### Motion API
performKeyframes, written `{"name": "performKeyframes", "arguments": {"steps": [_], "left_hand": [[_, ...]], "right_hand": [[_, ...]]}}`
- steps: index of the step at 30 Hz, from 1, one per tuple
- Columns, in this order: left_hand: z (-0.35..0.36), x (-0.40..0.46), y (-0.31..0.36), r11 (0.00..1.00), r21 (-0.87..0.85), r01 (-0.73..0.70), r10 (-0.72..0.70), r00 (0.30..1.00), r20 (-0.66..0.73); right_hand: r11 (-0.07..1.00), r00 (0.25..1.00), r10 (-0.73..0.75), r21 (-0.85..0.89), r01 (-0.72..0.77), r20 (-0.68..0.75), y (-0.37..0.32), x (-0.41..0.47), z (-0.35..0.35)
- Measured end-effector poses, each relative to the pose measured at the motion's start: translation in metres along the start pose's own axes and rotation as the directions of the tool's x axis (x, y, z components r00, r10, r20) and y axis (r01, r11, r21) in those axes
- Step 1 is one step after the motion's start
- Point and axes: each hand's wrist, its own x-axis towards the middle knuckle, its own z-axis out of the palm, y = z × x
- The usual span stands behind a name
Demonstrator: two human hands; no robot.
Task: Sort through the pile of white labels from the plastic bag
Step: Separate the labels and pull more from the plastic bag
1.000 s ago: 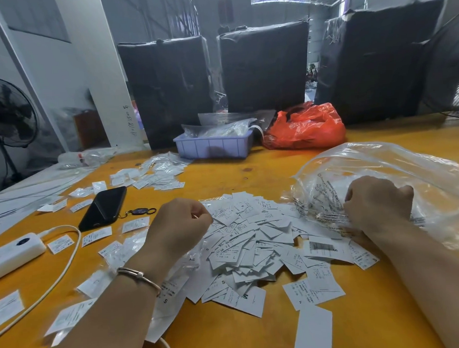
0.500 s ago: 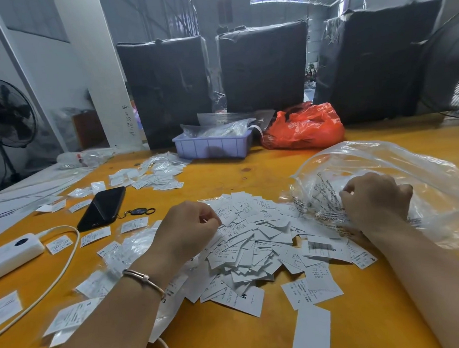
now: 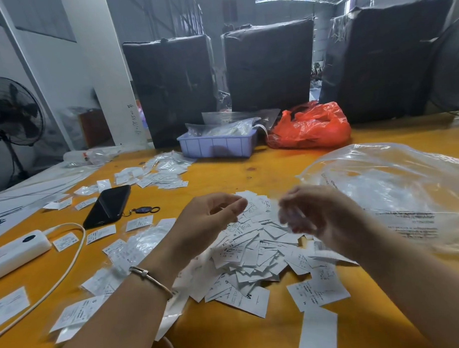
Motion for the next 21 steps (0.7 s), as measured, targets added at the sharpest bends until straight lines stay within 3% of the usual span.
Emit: {"name": "performKeyframes", "arguments": {"steps": [3,6,11,14,21], "left_hand": [[0.005,-0.003,0.004,0.992,-0.124,0.022,-0.002,0.987,0.163],[0.007,-0.003,0.003,0.986,-0.164,0.007,0.019,0.987,0.159],[0.004,-0.002,0.002,0.979,-0.205,0.008,0.007,0.997,0.073],[0.004,-0.002,0.005,0.977,-0.213,0.004,0.009,0.998,0.062],[0.001,-0.004,0.006,0.979,-0.201,0.029,0.011,0.980,0.197]], "right_hand": [[0.998,0.979,0.030,-0.055,-0.019,0.201,0.010,-0.001,0.010],[0.994,0.966,0.038,-0.112,-0.010,0.254,0.012,-0.002,0.013],[0.963,0.984,-0.019,-0.263,0.066,0.177,0.009,-0.003,0.011],[0.961,0.985,-0.106,-0.242,0.136,0.135,0.009,-0.004,0.011],[0.960,0.985,-0.167,-0.218,0.174,0.049,0.009,-0.004,0.014]]}}
